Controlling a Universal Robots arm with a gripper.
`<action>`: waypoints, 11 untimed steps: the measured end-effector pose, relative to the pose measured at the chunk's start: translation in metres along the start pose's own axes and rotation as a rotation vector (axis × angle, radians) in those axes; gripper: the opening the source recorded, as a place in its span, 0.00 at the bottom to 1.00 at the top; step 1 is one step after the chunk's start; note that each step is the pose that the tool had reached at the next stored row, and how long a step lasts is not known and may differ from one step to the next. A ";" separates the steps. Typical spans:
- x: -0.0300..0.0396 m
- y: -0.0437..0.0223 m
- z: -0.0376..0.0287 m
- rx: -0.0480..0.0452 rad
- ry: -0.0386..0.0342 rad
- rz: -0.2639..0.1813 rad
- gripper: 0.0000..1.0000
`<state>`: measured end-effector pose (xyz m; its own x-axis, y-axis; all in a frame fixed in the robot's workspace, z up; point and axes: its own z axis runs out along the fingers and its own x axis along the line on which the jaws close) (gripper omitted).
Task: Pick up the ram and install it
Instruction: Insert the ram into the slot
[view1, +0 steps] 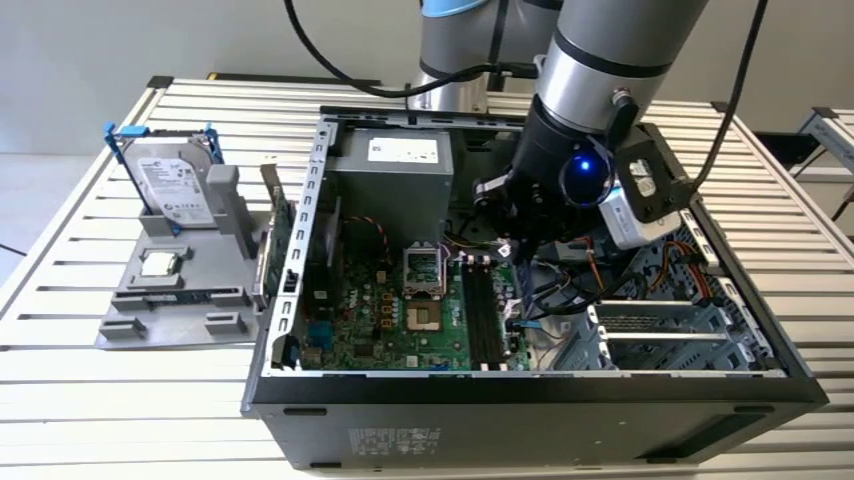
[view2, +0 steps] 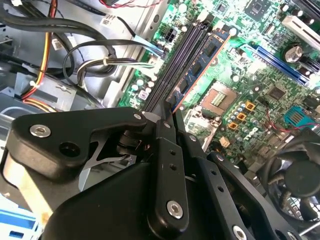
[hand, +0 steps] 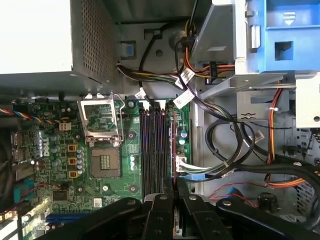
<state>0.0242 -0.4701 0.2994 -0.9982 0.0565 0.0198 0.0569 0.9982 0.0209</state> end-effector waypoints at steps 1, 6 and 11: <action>0.0002 0.0000 0.0009 0.0001 0.0000 0.000 0.00; 0.0013 -0.0002 0.0066 0.0001 0.0000 0.000 0.00; 0.0013 -0.0003 0.0127 -0.0001 0.0000 0.000 0.00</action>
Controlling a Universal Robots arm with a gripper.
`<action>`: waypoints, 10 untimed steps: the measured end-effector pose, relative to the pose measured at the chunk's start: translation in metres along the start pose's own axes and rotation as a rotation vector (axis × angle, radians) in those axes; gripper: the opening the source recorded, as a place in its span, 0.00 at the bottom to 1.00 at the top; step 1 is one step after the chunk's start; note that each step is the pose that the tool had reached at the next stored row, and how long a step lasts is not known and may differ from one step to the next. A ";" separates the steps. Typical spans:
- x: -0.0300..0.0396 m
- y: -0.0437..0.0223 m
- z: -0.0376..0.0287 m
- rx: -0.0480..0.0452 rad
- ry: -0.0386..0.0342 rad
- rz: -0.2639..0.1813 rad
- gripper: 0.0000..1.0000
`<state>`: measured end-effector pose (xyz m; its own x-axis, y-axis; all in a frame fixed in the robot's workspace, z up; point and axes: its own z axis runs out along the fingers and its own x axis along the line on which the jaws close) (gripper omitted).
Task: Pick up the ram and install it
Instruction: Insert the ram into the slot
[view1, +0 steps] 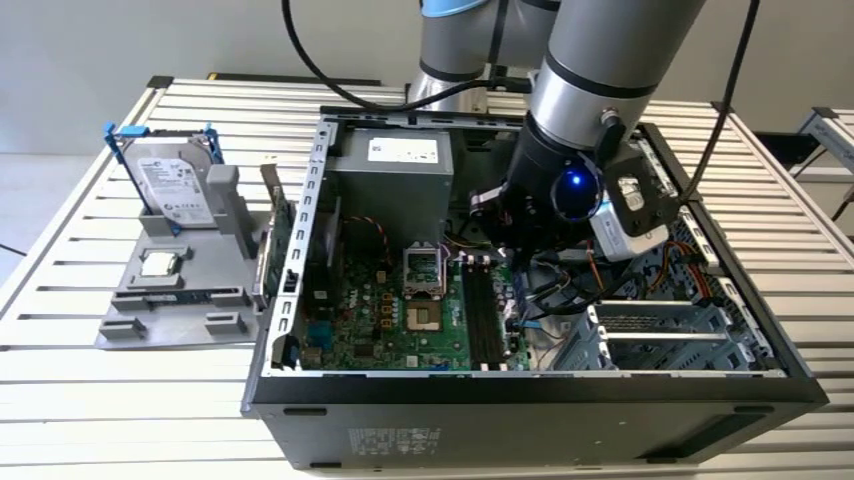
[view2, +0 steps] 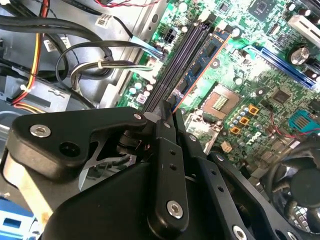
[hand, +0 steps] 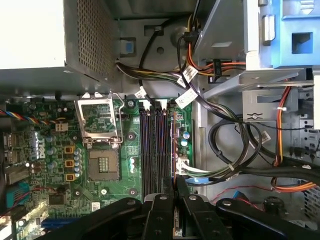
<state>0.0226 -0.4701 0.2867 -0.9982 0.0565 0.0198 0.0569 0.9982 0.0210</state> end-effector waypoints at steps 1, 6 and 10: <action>0.0000 0.0000 0.0011 0.0000 0.0000 0.000 0.00; -0.0001 -0.0002 0.0070 0.0001 0.0000 0.000 0.00; -0.0002 -0.0002 0.0108 0.0000 0.0000 0.000 0.00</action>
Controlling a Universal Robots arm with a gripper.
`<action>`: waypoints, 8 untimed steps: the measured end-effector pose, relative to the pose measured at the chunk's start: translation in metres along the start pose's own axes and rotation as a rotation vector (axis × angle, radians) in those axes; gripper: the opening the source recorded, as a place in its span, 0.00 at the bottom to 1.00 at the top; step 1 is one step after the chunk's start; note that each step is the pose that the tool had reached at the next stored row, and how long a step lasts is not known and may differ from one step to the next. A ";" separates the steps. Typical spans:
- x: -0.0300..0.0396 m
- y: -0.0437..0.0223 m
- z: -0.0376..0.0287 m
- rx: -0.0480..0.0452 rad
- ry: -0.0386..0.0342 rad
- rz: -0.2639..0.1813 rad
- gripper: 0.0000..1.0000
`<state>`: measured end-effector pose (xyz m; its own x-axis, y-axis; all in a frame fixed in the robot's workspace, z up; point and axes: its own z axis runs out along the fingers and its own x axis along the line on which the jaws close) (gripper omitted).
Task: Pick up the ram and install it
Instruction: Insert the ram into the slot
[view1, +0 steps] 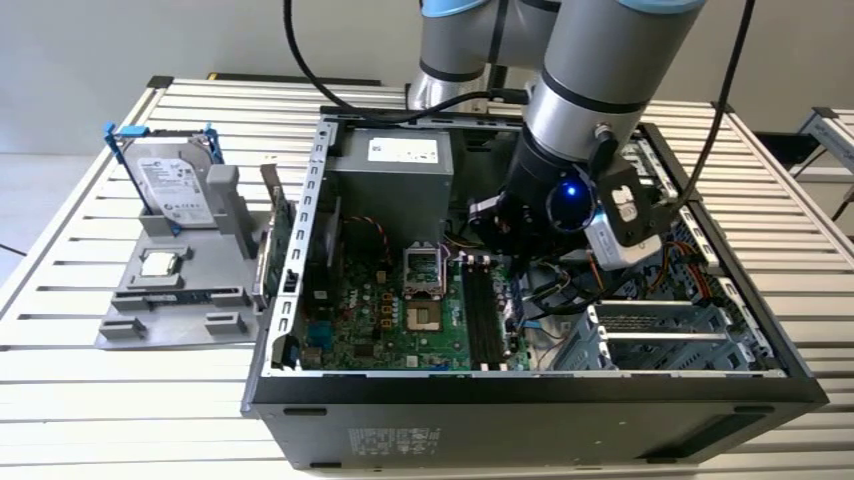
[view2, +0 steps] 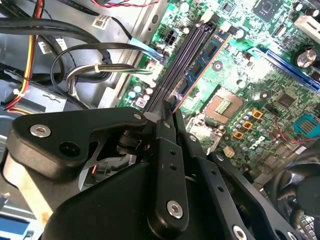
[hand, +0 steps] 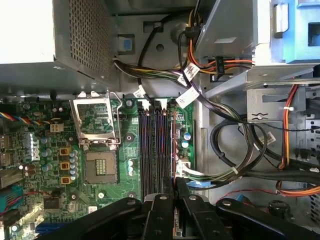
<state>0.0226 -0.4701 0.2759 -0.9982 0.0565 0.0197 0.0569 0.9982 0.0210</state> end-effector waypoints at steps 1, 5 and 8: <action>0.0000 -0.0001 0.0007 0.0002 0.0000 0.000 0.00; 0.0001 -0.0001 0.0035 0.0001 0.0000 0.000 0.00; 0.0002 -0.0002 0.0056 0.0002 0.0000 0.000 0.00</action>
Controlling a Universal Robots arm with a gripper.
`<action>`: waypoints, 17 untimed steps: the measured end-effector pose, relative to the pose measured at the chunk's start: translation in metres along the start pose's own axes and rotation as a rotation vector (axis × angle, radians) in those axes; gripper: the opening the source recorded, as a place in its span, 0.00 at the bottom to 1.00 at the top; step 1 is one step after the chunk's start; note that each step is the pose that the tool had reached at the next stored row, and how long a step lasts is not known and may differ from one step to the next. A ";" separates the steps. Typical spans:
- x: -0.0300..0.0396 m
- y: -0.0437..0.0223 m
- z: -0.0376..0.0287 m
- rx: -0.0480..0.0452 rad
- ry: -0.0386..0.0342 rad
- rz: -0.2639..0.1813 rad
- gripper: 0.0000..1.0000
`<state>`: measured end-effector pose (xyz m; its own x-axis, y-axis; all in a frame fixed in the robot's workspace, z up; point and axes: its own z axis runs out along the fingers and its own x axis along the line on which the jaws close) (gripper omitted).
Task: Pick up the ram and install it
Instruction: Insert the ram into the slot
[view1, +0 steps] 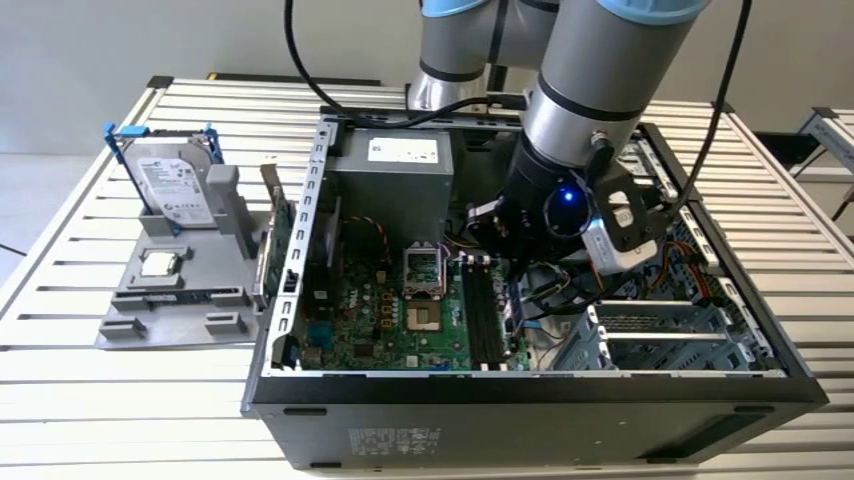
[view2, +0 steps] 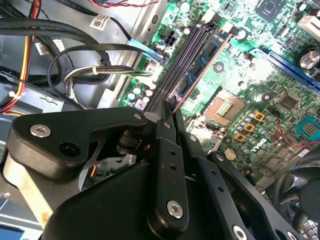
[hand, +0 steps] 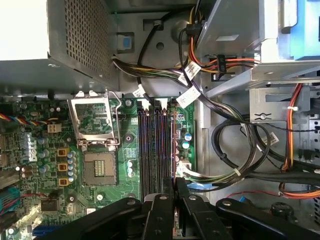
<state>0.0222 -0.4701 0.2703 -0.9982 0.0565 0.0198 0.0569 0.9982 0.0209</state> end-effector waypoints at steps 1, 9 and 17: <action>0.0000 0.0000 0.0005 -0.0001 0.0000 0.000 0.00; 0.0000 0.0000 0.0027 -0.0002 0.0001 -0.001 0.00; 0.0020 -0.0003 0.0075 0.0010 0.0011 -0.042 0.00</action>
<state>0.0200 -0.4701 0.2628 -0.9997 0.0148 0.0200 0.0152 0.9997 0.0206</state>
